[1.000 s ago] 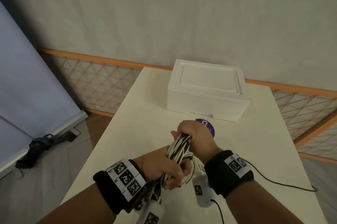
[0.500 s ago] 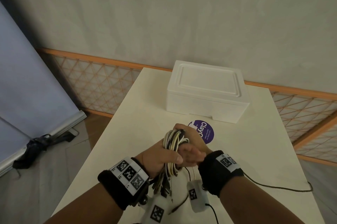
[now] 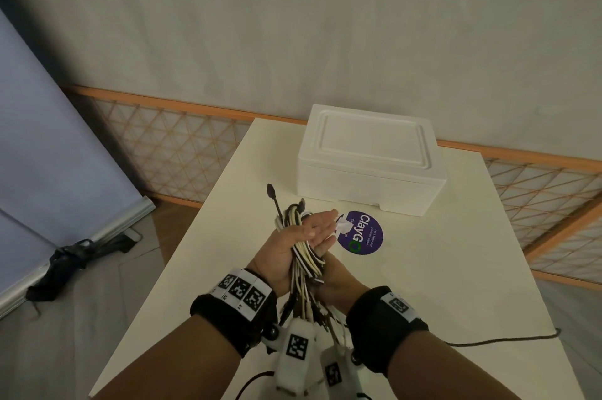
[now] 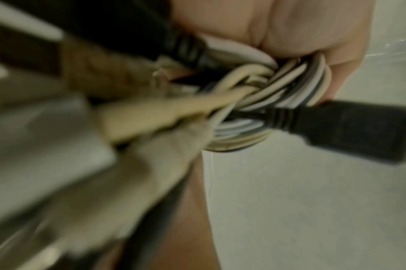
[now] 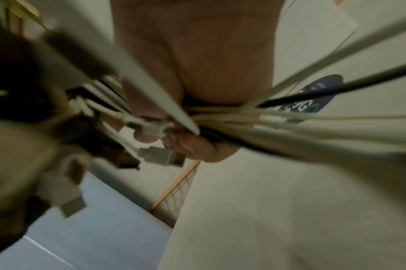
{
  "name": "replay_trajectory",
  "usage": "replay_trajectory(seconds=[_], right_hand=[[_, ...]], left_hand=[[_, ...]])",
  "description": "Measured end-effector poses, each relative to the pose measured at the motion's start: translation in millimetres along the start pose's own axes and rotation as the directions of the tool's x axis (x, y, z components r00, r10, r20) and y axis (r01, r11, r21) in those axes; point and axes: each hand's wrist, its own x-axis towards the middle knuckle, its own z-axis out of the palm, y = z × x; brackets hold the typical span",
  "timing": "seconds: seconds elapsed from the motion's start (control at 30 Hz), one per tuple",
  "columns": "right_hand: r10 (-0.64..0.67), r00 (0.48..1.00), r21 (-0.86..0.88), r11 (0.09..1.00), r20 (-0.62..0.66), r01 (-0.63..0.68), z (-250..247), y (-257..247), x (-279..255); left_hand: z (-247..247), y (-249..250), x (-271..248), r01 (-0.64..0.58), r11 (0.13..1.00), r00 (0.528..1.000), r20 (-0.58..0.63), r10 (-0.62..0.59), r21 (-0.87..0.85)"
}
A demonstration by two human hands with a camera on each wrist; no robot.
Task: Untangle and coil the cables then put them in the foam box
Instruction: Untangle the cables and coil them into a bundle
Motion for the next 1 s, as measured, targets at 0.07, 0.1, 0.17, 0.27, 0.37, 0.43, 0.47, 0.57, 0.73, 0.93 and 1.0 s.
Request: replay_trajectory(seconds=[0.07,0.1,0.17,0.27,0.37,0.43,0.47,0.57,0.73,0.93,1.0], right_hand=[[-0.047,0.999,-0.068,0.997,0.017,0.048,1,4,1],[-0.059,0.997,-0.101,0.993,0.058,0.065,1,1,1],[-0.071,0.993,-0.226,0.97,0.099,0.092,2,-5,-2],[-0.155,0.976,-0.305,0.932,0.153,0.196,-1,4,1],[-0.183,0.98,-0.451,0.87,0.082,0.201,-2,11,2],[-0.164,0.974,-0.496,0.839,0.159,0.222,-2,12,2],[-0.124,0.965,-0.551,0.801,0.23,0.235,-2,13,-1],[-0.001,0.979,-0.749,0.644,0.205,0.158,0,9,-6],[0.014,0.996,-0.859,0.508,0.085,0.066,-5,-5,-16],[-0.122,0.985,-0.927,0.34,0.124,0.159,-23,-23,-28],[-0.13,0.974,-0.919,0.327,0.184,0.218,-22,-25,-29]], left_hand=[[-5,-2,4,-0.017,0.999,0.999,-0.039,0.018,0.044],[-9,-4,6,-0.02,0.998,0.998,-0.065,0.024,0.057],[-20,-8,10,-0.028,0.995,0.992,-0.117,0.04,0.1],[-28,-14,13,-0.028,0.965,0.983,-0.168,0.073,0.26],[-29,-21,12,-0.063,0.879,0.975,-0.16,0.156,0.473],[-28,-25,10,-0.058,0.82,0.973,-0.151,0.174,0.57],[-28,-26,9,-0.052,0.784,0.969,-0.158,0.189,0.619],[-35,-20,6,-0.014,0.665,0.94,-0.217,0.262,0.747],[-60,-19,12,0.181,0.434,0.913,-0.315,0.26,0.882],[-51,-21,12,0.211,0.055,0.959,-0.218,0.179,0.976],[-42,-17,7,0.263,0.065,0.936,-0.271,0.224,0.963]])
